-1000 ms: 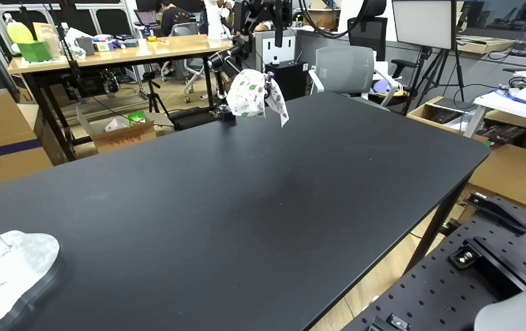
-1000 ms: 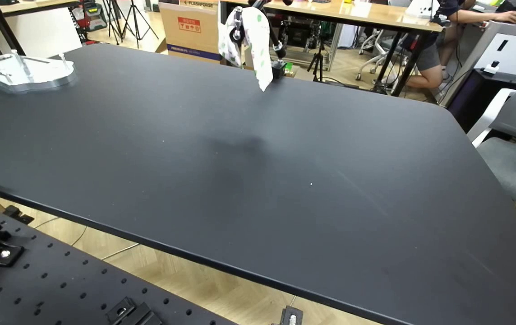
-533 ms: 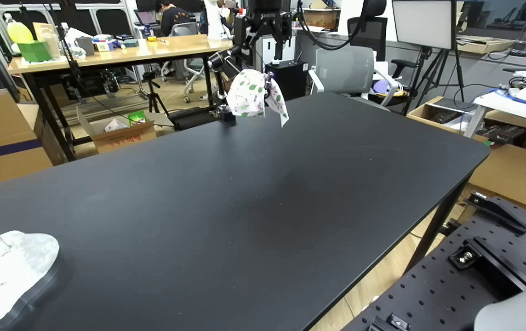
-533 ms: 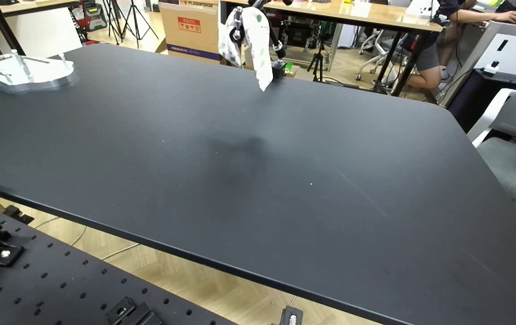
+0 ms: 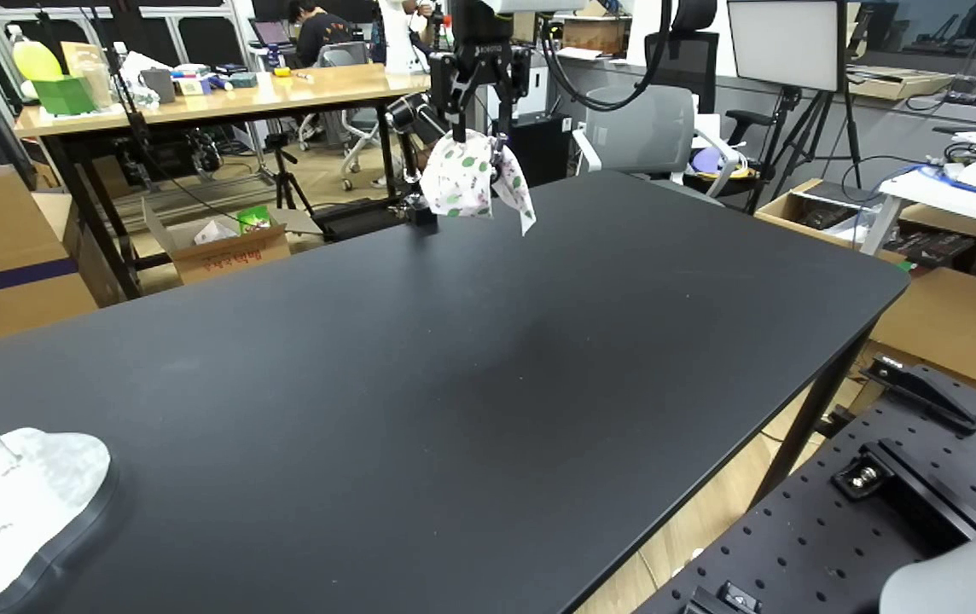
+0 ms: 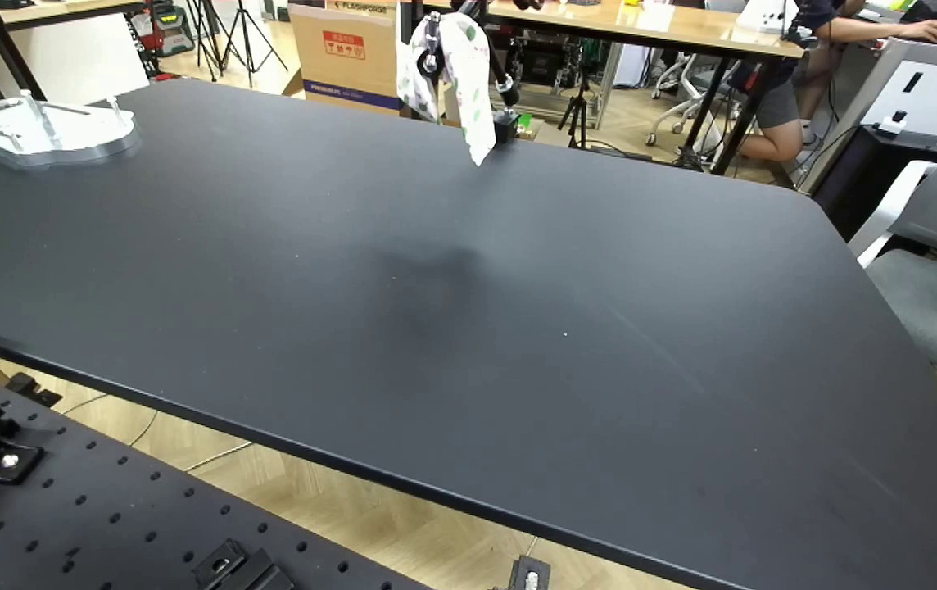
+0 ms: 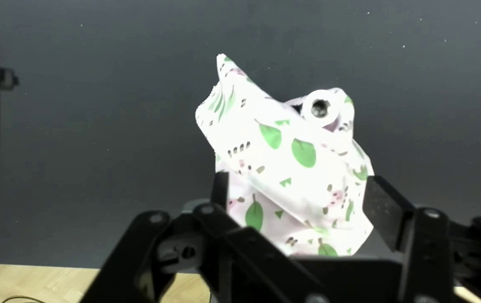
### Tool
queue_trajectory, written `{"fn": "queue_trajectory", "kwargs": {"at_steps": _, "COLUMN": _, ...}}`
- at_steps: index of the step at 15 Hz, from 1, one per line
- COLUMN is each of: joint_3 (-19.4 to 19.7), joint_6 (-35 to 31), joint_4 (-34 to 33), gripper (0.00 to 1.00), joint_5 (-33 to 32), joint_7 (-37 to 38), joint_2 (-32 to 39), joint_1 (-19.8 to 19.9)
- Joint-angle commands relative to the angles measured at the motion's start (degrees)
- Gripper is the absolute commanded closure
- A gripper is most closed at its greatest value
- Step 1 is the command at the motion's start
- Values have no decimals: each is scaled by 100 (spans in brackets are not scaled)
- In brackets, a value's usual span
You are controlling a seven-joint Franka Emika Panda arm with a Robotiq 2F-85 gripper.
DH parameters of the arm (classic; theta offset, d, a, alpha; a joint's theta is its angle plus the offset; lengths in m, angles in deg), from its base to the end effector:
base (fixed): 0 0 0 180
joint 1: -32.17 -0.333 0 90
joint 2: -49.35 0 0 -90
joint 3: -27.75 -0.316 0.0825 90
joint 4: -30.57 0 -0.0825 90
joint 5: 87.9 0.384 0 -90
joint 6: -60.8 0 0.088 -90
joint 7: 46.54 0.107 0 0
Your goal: Remove the towel from the rack.
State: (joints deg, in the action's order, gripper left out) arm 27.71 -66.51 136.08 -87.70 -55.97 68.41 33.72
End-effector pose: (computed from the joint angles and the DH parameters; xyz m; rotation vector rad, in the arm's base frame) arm 0.6370 -0.0167 0.3521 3.1319 0.2135 0.0752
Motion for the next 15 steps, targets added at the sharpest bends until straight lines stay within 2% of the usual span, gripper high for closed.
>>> {"fn": "queue_trajectory", "kwargs": {"at_steps": 1, "joint_3": -45, "joint_6": 92, "joint_4": -230, "gripper": 49, "joint_5": 88, "joint_7": 87, "joint_2": 122, "joint_1": 15}}
{"fn": "queue_trajectory", "kwargs": {"at_steps": 8, "joint_3": -69, "joint_6": 96, "joint_4": -251, "gripper": 97, "joint_5": 163, "joint_7": 80, "joint_2": 123, "joint_1": 18}}
{"fn": "queue_trajectory", "kwargs": {"at_steps": 10, "joint_3": -71, "joint_6": 97, "joint_4": -242, "gripper": 100, "joint_5": 169, "joint_7": 81, "joint_2": 102, "joint_1": 19}}
{"fn": "queue_trajectory", "kwargs": {"at_steps": 15, "joint_3": -71, "joint_6": 99, "joint_4": -147, "gripper": 99, "joint_5": 167, "joint_7": 123, "joint_2": -143, "joint_1": 6}}
